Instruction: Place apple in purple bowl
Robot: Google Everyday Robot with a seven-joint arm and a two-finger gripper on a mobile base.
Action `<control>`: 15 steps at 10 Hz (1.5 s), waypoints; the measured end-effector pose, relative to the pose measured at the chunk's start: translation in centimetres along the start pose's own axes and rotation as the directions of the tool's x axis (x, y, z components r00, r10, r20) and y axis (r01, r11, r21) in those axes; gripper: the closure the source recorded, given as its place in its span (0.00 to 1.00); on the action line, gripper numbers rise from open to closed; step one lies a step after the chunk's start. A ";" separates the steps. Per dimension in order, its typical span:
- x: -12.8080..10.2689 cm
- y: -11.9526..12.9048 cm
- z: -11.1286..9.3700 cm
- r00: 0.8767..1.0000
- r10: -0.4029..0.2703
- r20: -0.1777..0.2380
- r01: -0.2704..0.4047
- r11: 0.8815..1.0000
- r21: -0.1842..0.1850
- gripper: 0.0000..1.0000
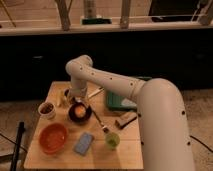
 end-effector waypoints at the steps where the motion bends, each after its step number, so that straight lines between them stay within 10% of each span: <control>1: 0.1 0.0 0.0 1.000 0.000 0.000 0.000 1.000 0.000 0.20; 15: 1.4 0.5 -0.7 1.000 0.005 0.006 -0.005 1.000 -0.029 0.20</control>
